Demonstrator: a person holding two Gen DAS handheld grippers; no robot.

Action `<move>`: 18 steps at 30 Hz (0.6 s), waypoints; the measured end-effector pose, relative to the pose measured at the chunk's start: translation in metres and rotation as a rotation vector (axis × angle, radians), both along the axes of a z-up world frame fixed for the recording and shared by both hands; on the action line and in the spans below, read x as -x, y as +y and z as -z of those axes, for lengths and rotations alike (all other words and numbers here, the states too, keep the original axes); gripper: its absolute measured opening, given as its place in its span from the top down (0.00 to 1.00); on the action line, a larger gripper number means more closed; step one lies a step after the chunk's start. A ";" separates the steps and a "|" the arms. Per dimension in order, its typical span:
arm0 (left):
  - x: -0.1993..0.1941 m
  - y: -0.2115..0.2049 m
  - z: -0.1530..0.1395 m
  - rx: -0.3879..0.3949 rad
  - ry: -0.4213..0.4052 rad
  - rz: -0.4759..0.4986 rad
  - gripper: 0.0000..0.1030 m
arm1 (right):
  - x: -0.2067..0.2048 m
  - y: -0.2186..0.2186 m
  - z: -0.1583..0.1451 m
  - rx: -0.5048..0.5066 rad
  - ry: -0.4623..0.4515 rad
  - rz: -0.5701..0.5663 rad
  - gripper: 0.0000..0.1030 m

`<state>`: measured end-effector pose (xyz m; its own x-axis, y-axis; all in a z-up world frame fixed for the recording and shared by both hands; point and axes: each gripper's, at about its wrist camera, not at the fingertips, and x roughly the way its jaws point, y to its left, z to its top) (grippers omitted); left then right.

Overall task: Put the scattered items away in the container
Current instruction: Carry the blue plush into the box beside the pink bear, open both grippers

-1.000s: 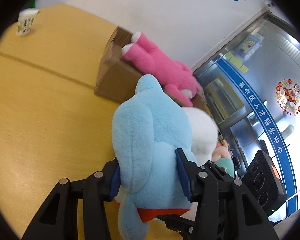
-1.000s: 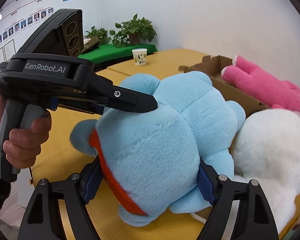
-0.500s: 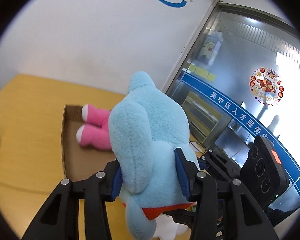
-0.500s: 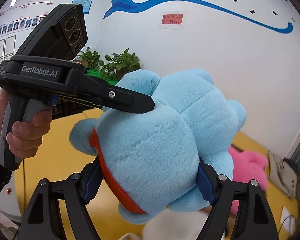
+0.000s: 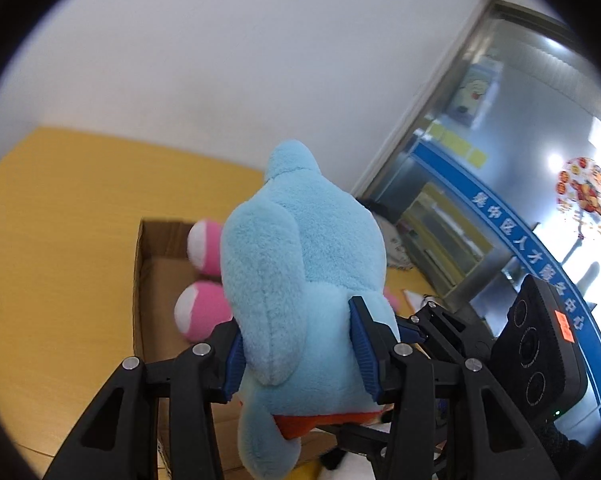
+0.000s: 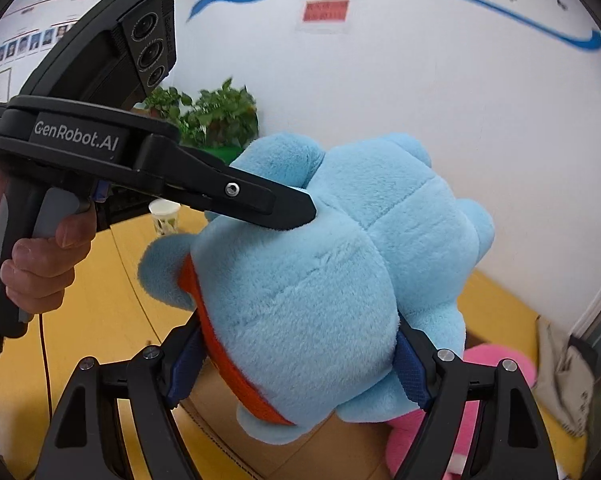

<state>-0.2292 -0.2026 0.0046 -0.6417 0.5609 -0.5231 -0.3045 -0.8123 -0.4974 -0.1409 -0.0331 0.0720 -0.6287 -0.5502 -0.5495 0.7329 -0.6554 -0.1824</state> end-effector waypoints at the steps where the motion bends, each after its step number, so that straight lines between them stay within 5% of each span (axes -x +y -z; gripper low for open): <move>1: 0.004 -0.003 0.016 -0.001 -0.027 -0.008 0.56 | 0.009 -0.003 0.013 -0.006 -0.033 0.000 0.17; 5: 0.007 -0.013 0.062 -0.022 -0.119 -0.038 0.57 | 0.041 -0.009 0.059 0.022 -0.246 -0.041 0.17; 10: -0.001 -0.012 0.090 -0.018 -0.193 -0.037 0.57 | 0.052 -0.025 0.089 -0.099 -0.415 -0.088 0.17; 18: -0.021 -0.020 0.105 0.014 -0.191 -0.103 0.53 | 0.055 -0.054 0.115 -0.248 -0.496 -0.141 0.09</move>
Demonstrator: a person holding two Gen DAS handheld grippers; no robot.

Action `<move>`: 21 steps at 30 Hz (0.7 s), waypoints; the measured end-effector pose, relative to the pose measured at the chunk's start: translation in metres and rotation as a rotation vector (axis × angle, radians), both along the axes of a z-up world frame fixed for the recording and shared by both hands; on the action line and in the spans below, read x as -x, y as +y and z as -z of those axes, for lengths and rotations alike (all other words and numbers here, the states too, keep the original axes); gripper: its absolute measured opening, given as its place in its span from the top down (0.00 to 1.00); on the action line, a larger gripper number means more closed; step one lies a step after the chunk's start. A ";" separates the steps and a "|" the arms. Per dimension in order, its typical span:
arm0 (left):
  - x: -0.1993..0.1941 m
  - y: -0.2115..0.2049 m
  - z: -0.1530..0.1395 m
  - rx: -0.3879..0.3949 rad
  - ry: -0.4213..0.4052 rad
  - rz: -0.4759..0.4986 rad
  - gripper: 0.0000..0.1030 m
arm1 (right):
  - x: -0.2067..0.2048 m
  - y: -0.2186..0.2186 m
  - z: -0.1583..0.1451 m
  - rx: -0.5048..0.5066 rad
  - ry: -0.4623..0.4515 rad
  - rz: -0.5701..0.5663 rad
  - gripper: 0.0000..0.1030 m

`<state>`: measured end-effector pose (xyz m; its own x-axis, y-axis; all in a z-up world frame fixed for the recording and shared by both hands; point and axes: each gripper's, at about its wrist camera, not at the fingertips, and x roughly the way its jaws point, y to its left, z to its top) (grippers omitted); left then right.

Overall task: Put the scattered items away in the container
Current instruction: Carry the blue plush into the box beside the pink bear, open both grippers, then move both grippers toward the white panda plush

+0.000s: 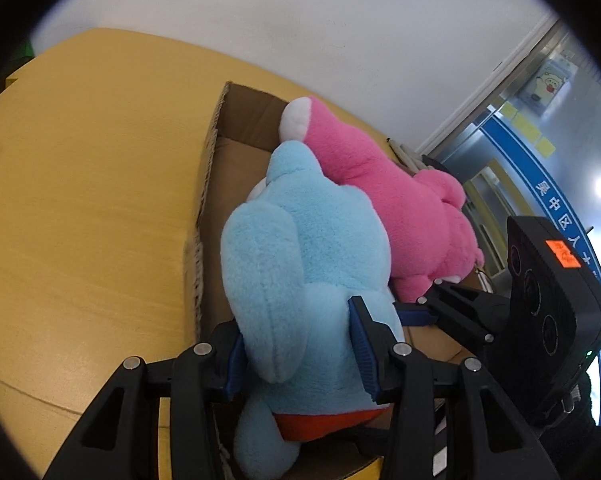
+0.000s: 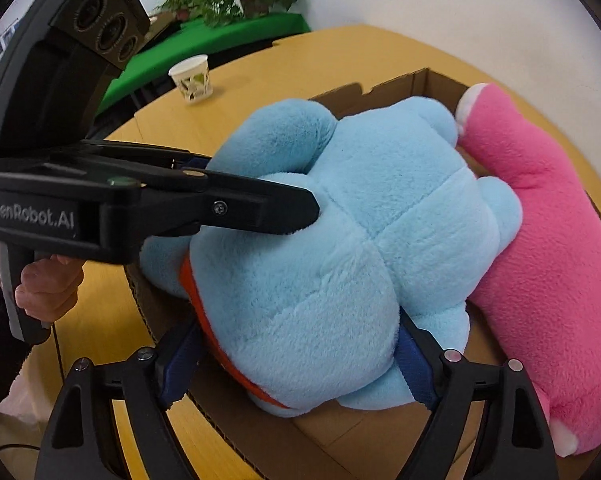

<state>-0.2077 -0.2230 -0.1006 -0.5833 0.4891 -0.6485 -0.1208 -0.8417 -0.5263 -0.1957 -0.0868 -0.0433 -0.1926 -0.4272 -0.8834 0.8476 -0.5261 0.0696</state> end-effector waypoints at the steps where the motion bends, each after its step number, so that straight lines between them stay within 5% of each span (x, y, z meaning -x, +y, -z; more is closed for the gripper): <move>1: -0.001 0.000 -0.002 0.003 0.004 -0.008 0.51 | -0.001 0.003 0.004 -0.011 -0.003 -0.001 0.06; 4: -0.008 -0.003 -0.012 -0.008 0.011 -0.058 0.43 | -0.008 0.008 -0.001 -0.015 0.016 0.012 0.06; 10: -0.050 0.009 -0.057 0.147 0.153 -0.143 0.36 | -0.034 0.049 -0.047 0.076 0.142 0.110 0.02; 12: -0.070 0.018 -0.078 0.193 0.212 -0.146 0.23 | -0.050 0.069 -0.075 0.140 0.206 0.159 0.00; 21: -0.168 0.086 -0.134 0.355 0.398 -0.117 0.23 | -0.138 0.158 -0.148 0.270 0.502 0.465 0.00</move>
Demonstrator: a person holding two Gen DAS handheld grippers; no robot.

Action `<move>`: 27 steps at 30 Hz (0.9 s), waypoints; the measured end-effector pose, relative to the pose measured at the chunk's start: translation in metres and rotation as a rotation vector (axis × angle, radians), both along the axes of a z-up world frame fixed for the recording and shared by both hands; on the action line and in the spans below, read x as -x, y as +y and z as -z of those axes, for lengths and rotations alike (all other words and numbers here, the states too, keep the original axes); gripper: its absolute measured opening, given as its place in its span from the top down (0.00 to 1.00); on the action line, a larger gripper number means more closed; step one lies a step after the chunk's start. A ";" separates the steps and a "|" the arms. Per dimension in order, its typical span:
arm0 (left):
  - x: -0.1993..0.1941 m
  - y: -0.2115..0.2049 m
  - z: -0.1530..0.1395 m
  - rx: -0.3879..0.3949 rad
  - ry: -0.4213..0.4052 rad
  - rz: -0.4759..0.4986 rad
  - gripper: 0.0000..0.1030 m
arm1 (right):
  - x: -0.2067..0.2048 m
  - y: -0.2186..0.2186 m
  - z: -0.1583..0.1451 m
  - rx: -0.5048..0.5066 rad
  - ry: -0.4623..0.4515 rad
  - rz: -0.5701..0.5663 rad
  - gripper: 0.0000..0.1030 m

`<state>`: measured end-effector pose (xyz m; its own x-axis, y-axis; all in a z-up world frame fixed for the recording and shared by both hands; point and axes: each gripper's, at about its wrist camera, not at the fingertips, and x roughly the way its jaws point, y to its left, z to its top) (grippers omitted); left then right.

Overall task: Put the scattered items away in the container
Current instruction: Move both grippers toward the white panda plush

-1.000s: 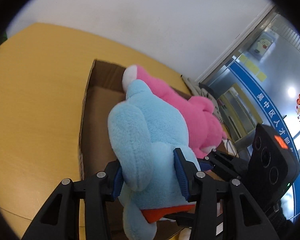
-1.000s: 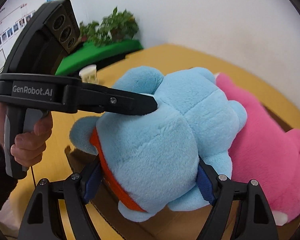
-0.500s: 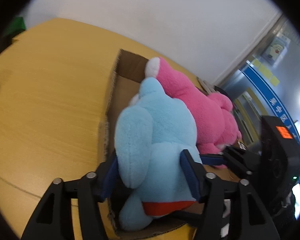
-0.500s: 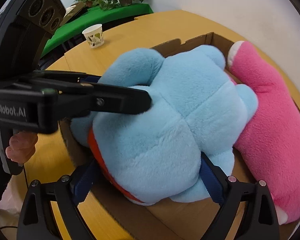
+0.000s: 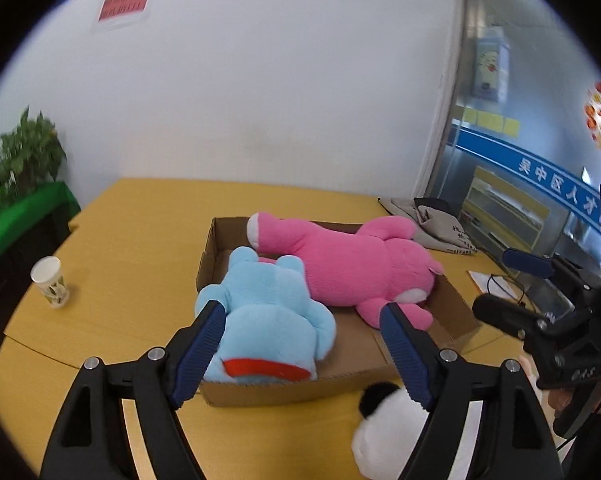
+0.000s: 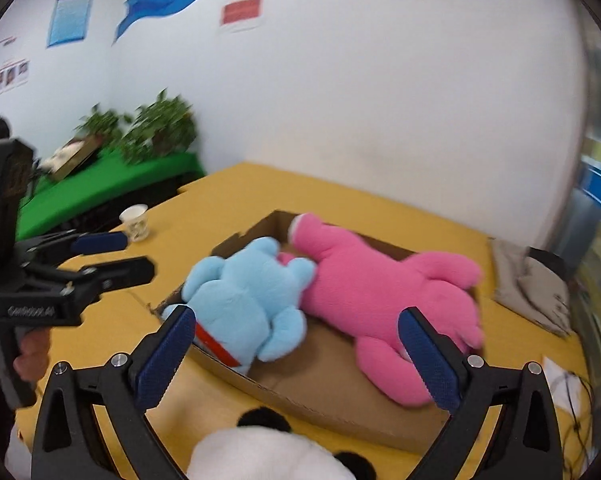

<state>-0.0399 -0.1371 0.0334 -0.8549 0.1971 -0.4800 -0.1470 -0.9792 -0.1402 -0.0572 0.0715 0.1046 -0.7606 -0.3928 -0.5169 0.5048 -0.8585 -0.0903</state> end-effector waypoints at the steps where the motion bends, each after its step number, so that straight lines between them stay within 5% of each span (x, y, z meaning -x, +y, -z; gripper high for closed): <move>1: -0.011 0.009 0.000 0.014 0.011 0.005 0.23 | -0.012 0.012 0.001 0.019 0.006 0.034 0.00; 5: -0.034 0.045 0.016 0.060 -0.008 0.051 0.23 | -0.044 0.051 0.021 0.036 -0.034 0.141 0.00; 11: -0.047 0.079 0.039 0.031 -0.050 0.102 0.23 | -0.057 0.080 0.051 -0.002 -0.104 0.254 0.00; 27: -0.047 0.093 0.048 -0.027 -0.093 0.158 0.23 | -0.067 0.095 0.068 -0.006 -0.125 0.254 0.00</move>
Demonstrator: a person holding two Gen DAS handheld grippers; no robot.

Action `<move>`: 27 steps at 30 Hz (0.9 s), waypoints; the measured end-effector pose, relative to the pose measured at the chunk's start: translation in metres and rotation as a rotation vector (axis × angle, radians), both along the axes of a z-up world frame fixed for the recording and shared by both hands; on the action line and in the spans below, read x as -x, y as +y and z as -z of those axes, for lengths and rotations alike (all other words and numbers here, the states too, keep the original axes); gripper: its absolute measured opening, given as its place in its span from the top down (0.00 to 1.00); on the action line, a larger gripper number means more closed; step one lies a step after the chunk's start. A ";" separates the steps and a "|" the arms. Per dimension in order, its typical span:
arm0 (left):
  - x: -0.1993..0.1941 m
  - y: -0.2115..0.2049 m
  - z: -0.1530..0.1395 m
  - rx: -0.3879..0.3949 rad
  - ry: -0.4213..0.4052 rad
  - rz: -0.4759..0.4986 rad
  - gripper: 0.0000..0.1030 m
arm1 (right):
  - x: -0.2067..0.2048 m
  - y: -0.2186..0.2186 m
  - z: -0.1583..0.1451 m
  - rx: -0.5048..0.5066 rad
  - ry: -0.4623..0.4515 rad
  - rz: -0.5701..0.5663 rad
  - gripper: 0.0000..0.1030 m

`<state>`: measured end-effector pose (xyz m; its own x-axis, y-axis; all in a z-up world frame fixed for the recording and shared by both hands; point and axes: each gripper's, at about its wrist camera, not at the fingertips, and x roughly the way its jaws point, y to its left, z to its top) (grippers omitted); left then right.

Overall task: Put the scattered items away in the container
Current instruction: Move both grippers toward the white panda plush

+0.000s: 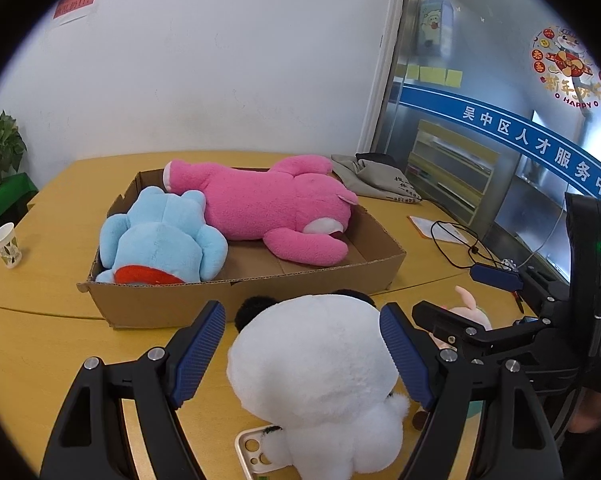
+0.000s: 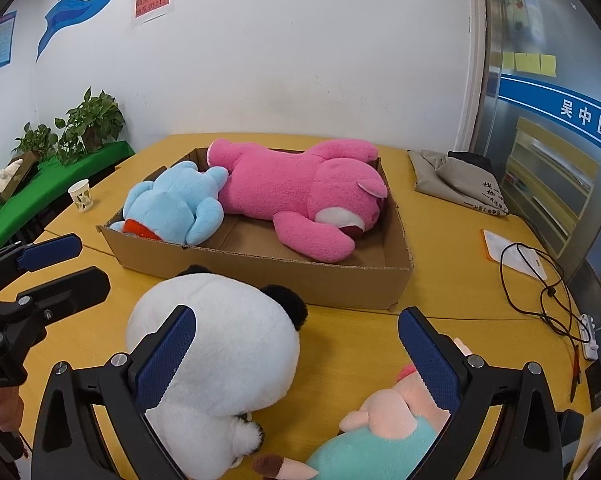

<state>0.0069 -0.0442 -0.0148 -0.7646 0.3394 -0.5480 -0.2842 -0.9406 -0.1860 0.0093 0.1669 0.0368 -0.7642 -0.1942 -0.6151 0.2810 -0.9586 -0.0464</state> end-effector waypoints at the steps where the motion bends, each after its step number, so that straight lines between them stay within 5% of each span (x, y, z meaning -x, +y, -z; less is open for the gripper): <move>1: 0.000 -0.001 0.000 -0.007 -0.003 0.005 0.23 | 0.000 0.000 0.001 -0.001 -0.002 0.002 0.00; 16: 0.020 -0.023 0.039 -0.133 -0.163 0.062 0.23 | 0.003 0.006 0.032 0.046 -0.095 -0.042 0.00; 21: 0.040 -0.039 0.068 -0.223 -0.266 0.063 0.23 | -0.009 -0.013 0.049 0.071 -0.123 -0.161 0.00; 27: 0.061 -0.055 0.097 -0.361 -0.360 0.122 0.23 | 0.006 -0.013 0.063 0.141 -0.176 -0.146 0.00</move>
<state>-0.0539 -0.0993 -0.1118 -0.4921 0.6302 -0.6006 -0.2465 -0.7625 -0.5982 0.0038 0.1535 -0.0262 -0.6055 -0.3881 -0.6948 0.4090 -0.9007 0.1467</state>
